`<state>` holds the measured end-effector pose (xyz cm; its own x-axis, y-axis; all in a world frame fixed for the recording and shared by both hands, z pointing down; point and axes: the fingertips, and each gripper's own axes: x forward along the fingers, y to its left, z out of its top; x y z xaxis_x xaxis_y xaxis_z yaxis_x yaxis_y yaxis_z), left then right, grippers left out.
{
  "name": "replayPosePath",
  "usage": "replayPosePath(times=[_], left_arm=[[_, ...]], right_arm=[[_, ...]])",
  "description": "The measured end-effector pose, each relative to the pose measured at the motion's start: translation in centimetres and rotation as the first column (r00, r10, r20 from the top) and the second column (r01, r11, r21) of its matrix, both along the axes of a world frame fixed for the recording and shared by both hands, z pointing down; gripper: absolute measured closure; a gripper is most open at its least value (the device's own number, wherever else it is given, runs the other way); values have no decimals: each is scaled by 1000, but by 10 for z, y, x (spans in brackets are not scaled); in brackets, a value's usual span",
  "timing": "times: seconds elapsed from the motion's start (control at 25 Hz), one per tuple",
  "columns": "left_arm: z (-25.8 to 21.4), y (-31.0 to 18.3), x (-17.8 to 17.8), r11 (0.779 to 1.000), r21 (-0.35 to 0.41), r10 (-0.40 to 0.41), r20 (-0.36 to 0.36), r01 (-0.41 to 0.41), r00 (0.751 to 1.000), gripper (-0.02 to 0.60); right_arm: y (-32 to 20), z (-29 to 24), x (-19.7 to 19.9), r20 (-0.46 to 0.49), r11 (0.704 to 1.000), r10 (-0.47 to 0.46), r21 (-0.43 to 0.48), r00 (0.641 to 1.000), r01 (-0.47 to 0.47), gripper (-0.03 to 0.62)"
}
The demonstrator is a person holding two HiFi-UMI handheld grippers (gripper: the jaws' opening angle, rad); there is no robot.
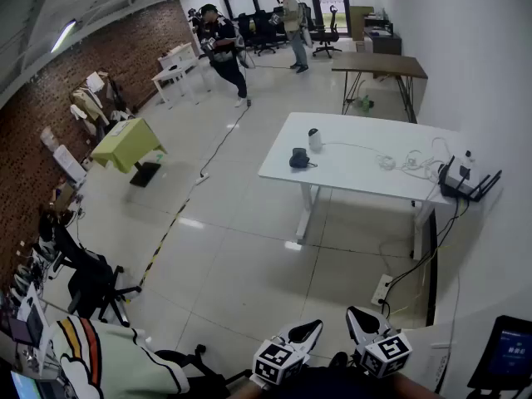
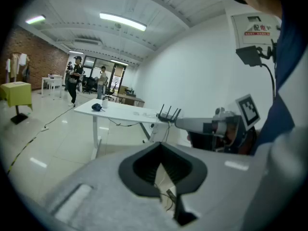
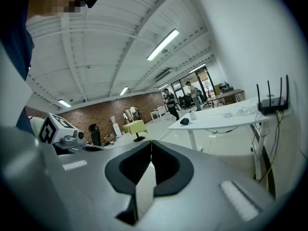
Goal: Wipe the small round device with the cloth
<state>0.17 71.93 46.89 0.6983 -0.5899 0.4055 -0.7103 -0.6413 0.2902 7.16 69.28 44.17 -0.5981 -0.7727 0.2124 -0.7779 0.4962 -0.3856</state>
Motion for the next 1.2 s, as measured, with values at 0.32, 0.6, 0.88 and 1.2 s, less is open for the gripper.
replayPosePath(times=[0.32, 0.6, 0.88, 1.2], left_arm=[[6, -18, 2, 1000, -20, -22, 6, 22, 1000, 578], [0, -58, -17, 1000, 21, -6, -35, 7, 999, 578], [-11, -106, -66, 998, 49, -29, -130, 36, 991, 578], [-52, -144, -109, 993, 35, -98, -301, 114, 949, 578]], right_arm=[[-22, -6, 7, 9, 999, 21, -28, 1000, -21, 582], [-55, -7, -8, -45, 997, 68, -45, 997, -70, 582], [-90, -8, -51, -134, 996, 77, -38, 988, -83, 583], [-106, -10, -104, -252, 1000, -13, -5, 968, 13, 582]])
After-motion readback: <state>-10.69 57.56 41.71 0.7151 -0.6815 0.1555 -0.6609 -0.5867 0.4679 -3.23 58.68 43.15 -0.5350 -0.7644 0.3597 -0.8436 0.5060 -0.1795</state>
